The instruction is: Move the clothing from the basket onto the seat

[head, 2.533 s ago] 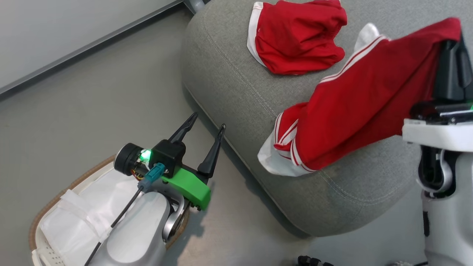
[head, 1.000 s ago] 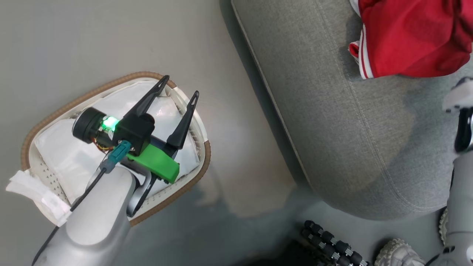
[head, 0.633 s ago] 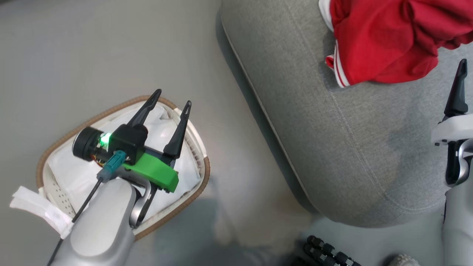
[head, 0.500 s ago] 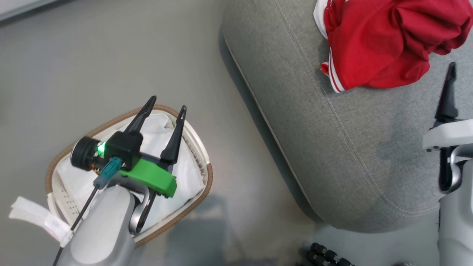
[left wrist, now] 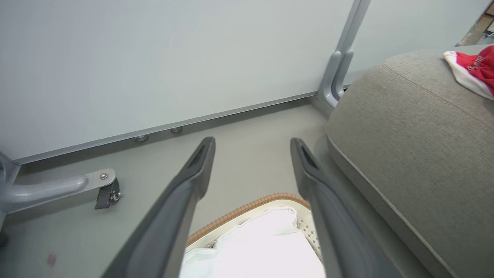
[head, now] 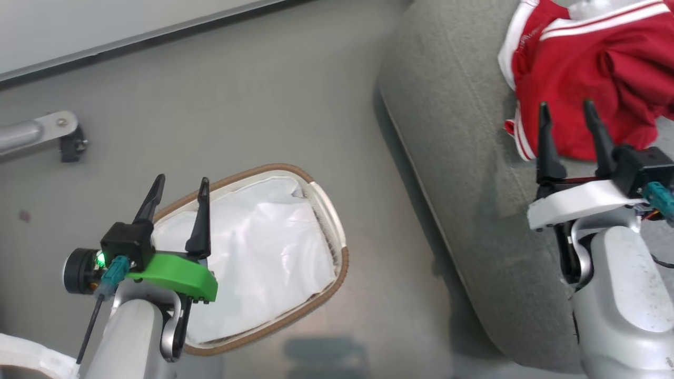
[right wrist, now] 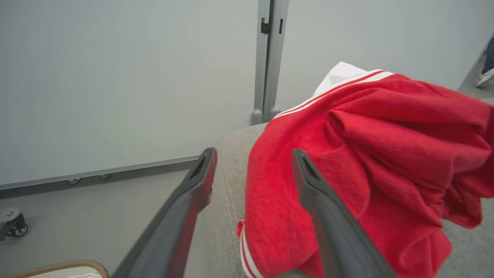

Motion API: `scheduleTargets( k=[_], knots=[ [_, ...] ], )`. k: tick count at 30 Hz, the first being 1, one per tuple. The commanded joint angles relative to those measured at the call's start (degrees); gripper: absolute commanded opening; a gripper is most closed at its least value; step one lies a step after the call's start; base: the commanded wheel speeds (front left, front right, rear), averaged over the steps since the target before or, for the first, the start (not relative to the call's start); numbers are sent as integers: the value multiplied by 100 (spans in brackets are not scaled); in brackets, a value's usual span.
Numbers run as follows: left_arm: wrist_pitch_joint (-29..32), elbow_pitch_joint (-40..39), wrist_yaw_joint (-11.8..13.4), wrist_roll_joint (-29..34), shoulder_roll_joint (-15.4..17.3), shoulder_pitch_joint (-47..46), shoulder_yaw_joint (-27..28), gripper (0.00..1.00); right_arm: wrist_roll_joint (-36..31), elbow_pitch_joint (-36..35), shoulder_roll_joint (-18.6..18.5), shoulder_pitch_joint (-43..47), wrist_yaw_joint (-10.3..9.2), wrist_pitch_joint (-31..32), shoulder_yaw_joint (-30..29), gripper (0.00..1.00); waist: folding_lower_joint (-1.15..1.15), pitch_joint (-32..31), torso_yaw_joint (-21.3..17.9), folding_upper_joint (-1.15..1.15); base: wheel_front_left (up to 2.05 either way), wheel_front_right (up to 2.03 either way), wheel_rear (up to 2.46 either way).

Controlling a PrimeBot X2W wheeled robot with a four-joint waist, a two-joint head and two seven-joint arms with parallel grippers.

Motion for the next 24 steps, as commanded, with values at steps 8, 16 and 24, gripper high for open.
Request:
scheduleTargets(
  k=[8,16,24],
  knots=[
    [5,258,-38,267,-251,247,700,100,272,222,-26,-36,-6,-13,647,100,0,-561,924,0,0,0,0],
    [5,350,-70,423,-459,487,1109,100,368,216,-26,176,-6,-13,940,100,0,-849,1231,0,0,0,0],
    [5,528,-100,302,-555,812,1210,100,498,315,-25,600,-6,-13,1001,100,0,-1231,1338,0,0,0,0]
  ],
)
